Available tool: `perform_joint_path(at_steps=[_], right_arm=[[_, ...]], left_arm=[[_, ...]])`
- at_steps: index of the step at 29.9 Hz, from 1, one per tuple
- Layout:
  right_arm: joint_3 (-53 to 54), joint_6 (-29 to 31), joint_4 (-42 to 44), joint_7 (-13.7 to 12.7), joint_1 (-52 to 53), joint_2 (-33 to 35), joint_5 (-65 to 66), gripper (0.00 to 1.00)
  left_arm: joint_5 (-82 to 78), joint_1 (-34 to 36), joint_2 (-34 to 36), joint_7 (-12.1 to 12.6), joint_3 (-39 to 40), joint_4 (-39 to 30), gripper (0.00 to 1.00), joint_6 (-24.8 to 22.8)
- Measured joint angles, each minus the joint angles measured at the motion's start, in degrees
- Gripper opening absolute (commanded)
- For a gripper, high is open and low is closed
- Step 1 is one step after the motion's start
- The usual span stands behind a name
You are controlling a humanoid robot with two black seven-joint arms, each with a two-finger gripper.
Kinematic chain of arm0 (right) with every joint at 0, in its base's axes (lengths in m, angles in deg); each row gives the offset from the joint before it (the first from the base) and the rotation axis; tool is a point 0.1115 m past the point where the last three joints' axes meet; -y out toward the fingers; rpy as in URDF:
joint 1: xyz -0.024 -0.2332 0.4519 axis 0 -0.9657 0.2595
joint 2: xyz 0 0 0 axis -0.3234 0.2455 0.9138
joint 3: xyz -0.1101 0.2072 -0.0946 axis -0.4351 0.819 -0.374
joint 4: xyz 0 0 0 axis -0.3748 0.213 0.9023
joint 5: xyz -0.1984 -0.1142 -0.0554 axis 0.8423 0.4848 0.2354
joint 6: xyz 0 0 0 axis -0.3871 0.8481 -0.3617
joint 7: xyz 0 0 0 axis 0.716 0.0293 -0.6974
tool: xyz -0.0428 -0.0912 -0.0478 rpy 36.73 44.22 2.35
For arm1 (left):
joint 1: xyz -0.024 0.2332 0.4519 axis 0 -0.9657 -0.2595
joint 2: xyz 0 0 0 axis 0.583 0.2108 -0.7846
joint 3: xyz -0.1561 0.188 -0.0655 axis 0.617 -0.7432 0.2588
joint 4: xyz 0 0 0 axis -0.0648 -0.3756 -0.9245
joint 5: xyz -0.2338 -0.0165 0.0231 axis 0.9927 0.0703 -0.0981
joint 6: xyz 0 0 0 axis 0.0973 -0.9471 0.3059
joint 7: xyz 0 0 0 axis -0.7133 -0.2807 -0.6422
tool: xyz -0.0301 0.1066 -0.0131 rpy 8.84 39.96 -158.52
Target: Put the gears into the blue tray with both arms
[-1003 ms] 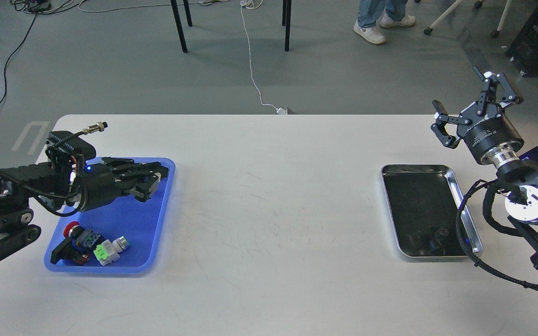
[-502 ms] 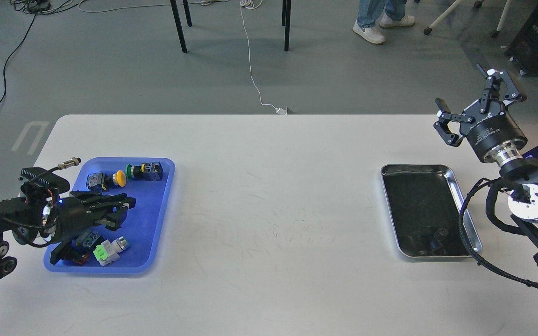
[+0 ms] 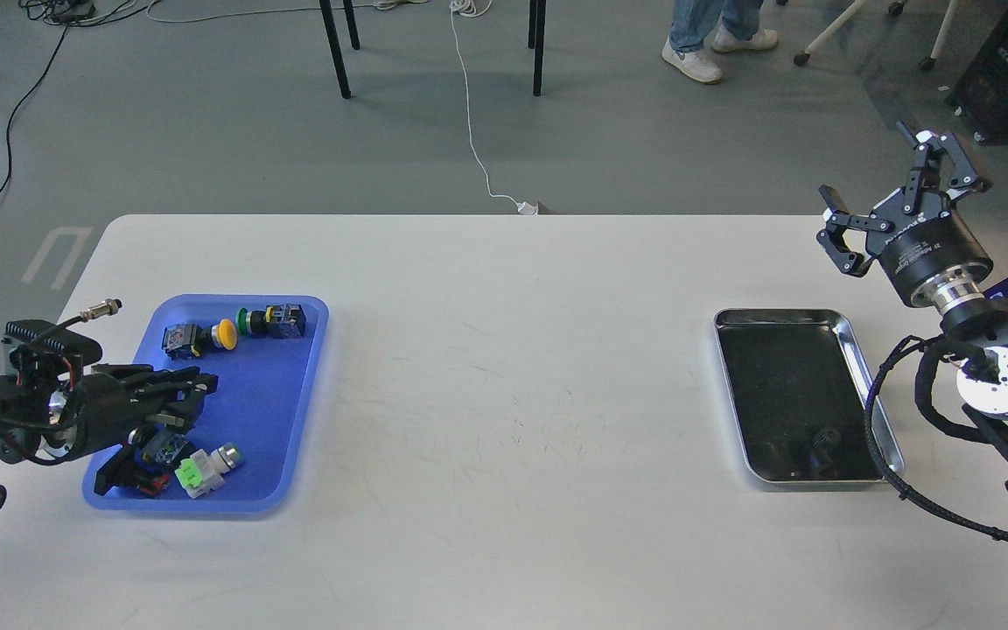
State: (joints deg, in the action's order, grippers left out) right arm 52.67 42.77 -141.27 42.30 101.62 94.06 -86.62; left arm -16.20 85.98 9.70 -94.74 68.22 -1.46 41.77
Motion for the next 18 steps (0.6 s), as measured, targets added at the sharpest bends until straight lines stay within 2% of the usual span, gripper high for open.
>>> perform_joint_path(at_steps=[4,9,10,13,18], right_arm=[[-0.1,0.2,-0.2,0.0,-0.1,1.3,0.0,0.99],[-0.3,0.4,-1.3,0.0,-0.1,4.4,0.1,0.99],[-0.5,0.5,-1.8,0.0,-0.1,5.6,0.2,0.99],[-1.5,0.6,-3.4,-0.1,0.1,9.8,1.1,0.98],[-3.2,0.6,-5.1,-0.3,2.6,15.2,8.0,0.98]], left_arm=[[2.3,0.1,0.3,-0.3,0.3,0.0,0.76,1.7],[13.3,1.3,1.3,-1.4,1.6,0.0,0.90,2.0],[17.4,2.0,1.5,-2.1,2.2,-0.1,0.93,1.9],[32.2,5.0,1.6,-3.5,4.0,-0.3,0.94,1.4],[60.8,11.3,0.1,-3.7,5.9,0.0,0.97,-3.2]])
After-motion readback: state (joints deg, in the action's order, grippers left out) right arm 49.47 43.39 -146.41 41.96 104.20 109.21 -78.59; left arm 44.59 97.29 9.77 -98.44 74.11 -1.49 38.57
